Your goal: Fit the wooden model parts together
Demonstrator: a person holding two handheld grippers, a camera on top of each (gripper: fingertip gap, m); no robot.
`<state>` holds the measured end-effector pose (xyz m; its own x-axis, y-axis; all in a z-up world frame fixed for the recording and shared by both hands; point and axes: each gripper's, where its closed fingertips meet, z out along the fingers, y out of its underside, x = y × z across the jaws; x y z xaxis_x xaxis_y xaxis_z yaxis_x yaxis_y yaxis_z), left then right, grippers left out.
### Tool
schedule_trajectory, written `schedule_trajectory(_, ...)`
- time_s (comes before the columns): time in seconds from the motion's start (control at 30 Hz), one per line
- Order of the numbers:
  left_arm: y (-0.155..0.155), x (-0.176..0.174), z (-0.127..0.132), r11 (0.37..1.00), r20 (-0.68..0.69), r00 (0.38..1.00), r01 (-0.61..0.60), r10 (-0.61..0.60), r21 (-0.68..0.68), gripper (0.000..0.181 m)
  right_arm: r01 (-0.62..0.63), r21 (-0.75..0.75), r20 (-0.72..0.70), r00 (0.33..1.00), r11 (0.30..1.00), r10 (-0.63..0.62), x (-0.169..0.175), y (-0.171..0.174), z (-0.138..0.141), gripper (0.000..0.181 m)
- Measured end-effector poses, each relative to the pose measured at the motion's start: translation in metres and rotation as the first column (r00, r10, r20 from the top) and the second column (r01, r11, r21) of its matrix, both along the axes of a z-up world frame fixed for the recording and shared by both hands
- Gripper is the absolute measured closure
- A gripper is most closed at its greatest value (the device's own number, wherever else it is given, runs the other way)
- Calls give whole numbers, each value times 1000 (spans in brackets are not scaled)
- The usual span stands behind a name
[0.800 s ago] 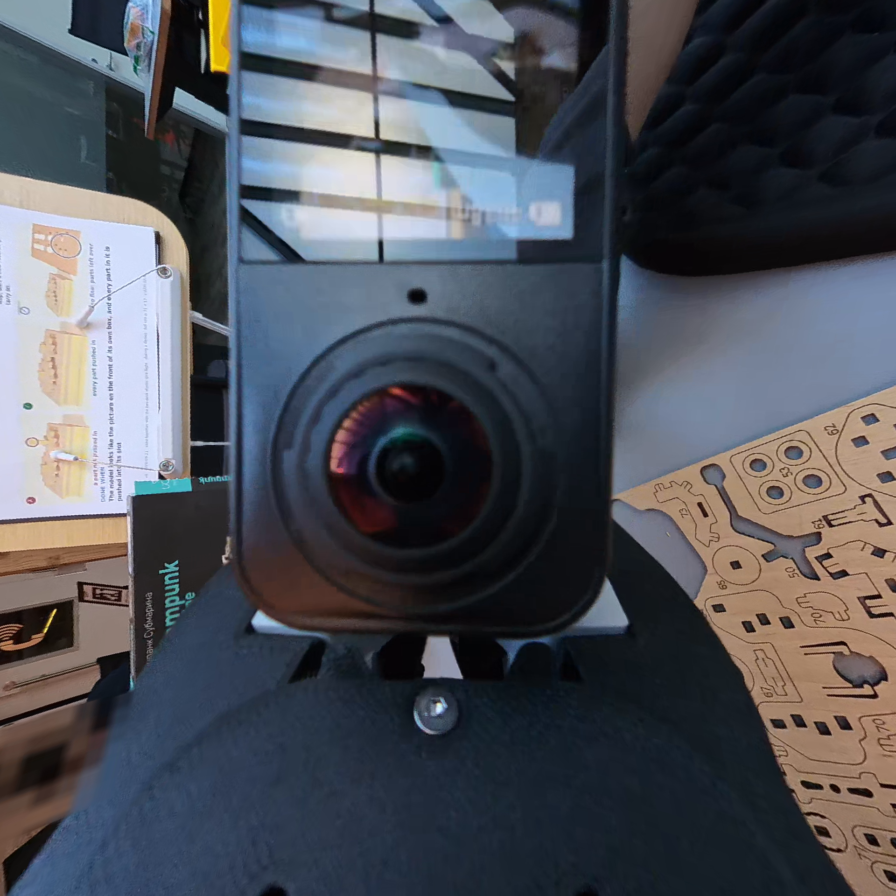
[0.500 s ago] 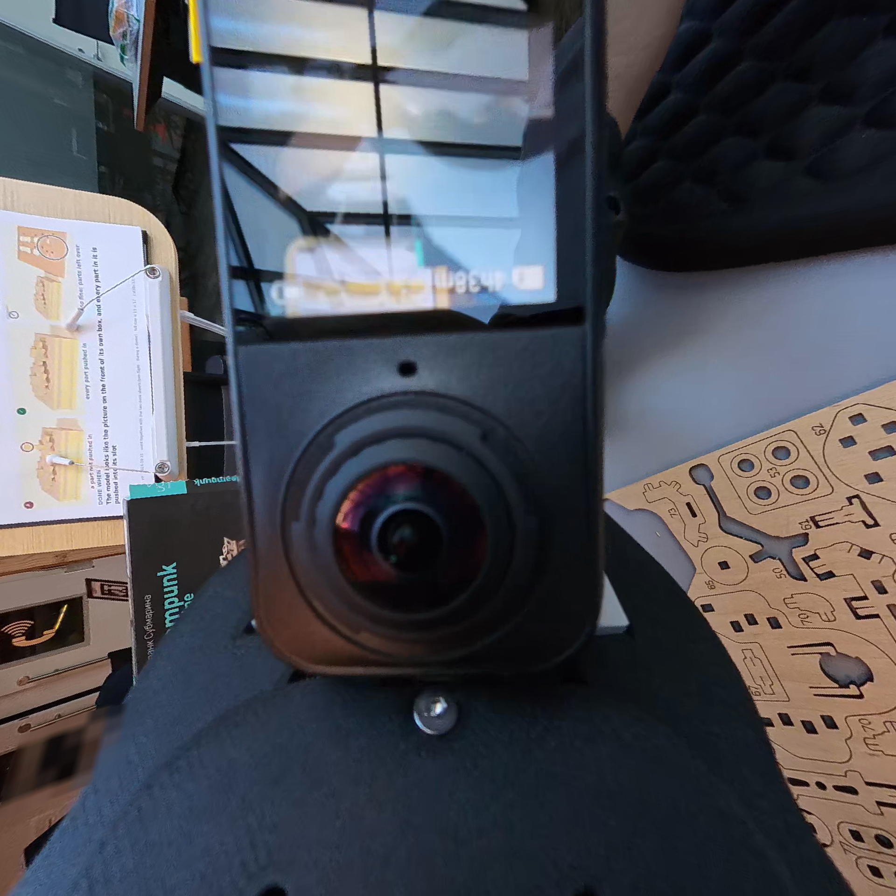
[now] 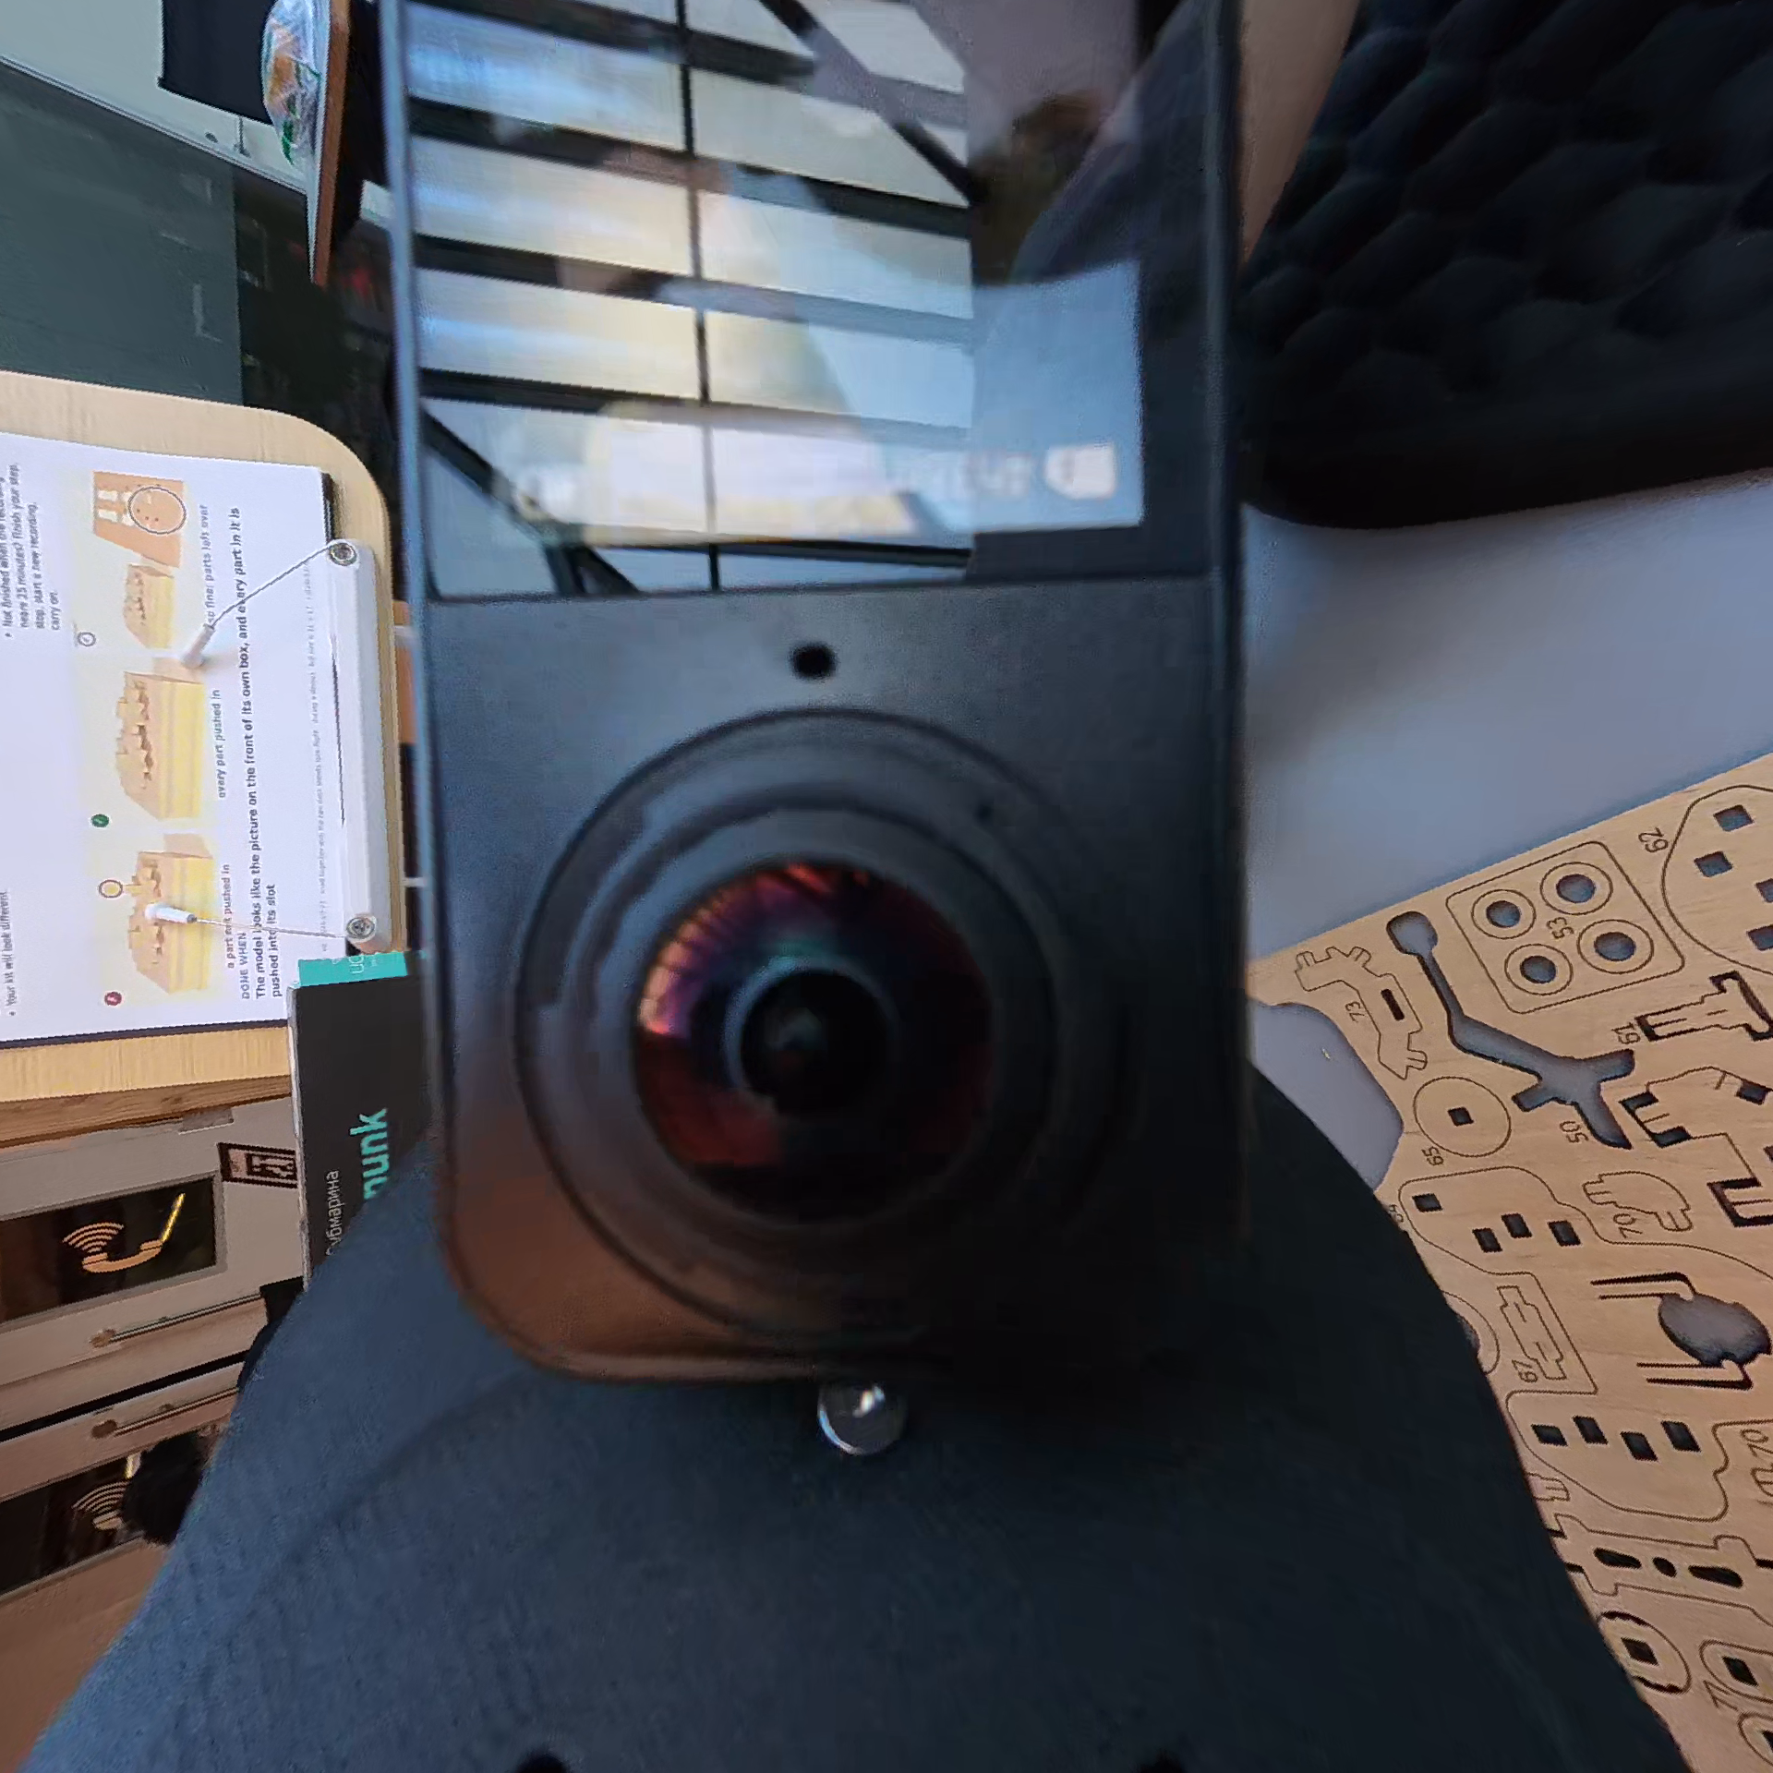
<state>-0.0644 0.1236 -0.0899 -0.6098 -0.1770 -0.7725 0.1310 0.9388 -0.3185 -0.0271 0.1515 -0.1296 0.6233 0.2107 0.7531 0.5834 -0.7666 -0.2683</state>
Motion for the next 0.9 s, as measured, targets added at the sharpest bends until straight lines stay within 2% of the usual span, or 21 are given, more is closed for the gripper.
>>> schedule_trajectory(0.03, 0, 0, -1, 1000, -5, 1000, 0, 0, 2, 20, -14, -7, 6, 1000, 1000, 14, -2, 1, -1, 150)
schedule_trajectory(0.23, 4, 2, 0, 1000, -3, 1000, -16, 16, 5, 17, 27, 9, 24, 999, 1000, -27, 9, -3, 2, 150)
schedule_trajectory(0.27, 6, 3, 0, 1000, -8, 1000, -21, 21, 2, 18, 21, 11, 28, 999, 1000, -21, 9, -4, 3, 155)
schedule_trajectory(0.37, 5, 3, 4, 999, -29, 1000, -13, 11, -46, 20, 0, 45, 14, 1000, 999, 0, 7, -2, 7, 154)
schedule_trajectory(0.57, 4, 2, -2, 999, -39, 999, -8, 7, -31, 25, 0, 9, 44, 999, 1000, -1, 6, -1, 1, 153)
schedule_trajectory(0.73, 5, 1, 0, 1000, -38, 999, -9, 8, -26, 29, -3, 21, 9, 1000, 1000, 3, 4, 0, 1, 157)
schedule_trajectory(0.77, 5, 1, 0, 1000, -41, 999, -12, 11, -25, 28, 4, 23, -1, 1000, 1000, -4, 4, 0, 0, 158)
schedule_trajectory(0.83, 6, 2, -2, 1000, -46, 999, -16, 15, -20, 15, 19, 18, -16, 1000, 1000, -19, 4, 0, -3, 158)
schedule_trajectory(0.9, 8, 2, -2, 1000, -44, 999, -17, 17, -16, 13, 19, 41, -17, 1000, 999, -18, 5, 3, -1, 156)
